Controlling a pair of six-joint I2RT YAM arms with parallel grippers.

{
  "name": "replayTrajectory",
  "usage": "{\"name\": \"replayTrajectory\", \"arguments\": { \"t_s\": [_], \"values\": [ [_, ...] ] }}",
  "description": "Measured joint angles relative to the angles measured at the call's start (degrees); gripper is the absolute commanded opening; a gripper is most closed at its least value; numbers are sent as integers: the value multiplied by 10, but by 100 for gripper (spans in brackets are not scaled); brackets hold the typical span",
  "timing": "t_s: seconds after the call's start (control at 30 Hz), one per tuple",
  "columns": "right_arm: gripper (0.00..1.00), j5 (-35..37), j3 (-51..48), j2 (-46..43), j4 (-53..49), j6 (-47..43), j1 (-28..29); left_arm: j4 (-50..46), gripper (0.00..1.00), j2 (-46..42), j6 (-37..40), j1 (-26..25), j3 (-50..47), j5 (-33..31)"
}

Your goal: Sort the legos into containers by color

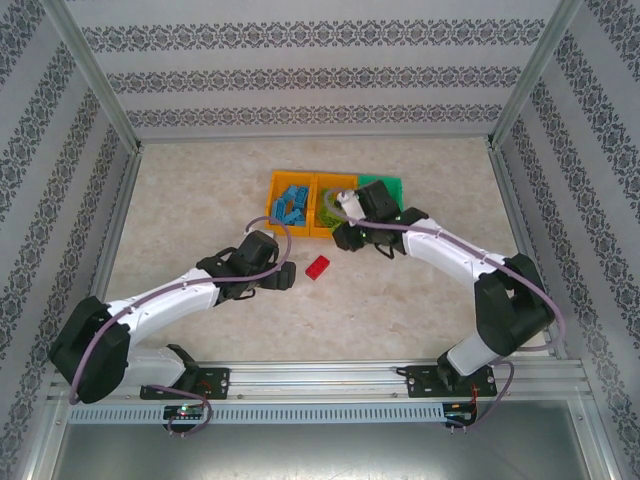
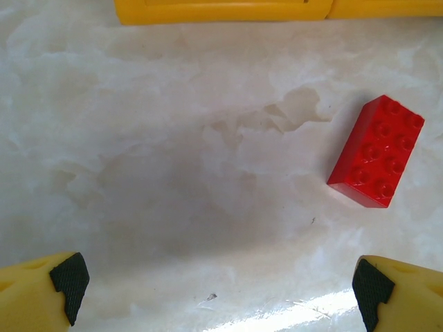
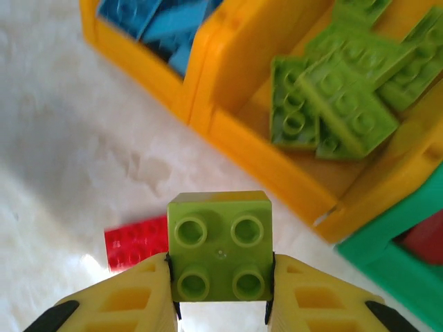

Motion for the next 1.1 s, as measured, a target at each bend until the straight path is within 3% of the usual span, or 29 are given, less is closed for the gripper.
{"name": "replayTrajectory", "arguments": {
  "t_s": [0.27,0.5,0.53,0.6,0.7,0.77,0.9,1.1],
  "values": [
    [27,11,195,132,-37,56,-22,3,100,53,1,-6,34,27],
    [35,36,281,230,-81,103,-52,3,100,113,21,-26,85,41],
    [37,39,288,238,-87,106,-54,3,99,120,25,-30,92,42],
    [54,42,301,252,-96,114,-55,5,98,134,31,-35,104,46],
    [69,42,313,261,-106,124,-55,8,95,152,39,-40,116,53],
    [89,42,313,260,-108,129,-55,9,94,166,44,-43,125,56],
    [91,42,293,238,-101,134,-55,9,91,200,52,-49,146,59],
    [97,61,188,111,-84,134,-57,8,87,251,70,-59,185,64]
  ]
}}
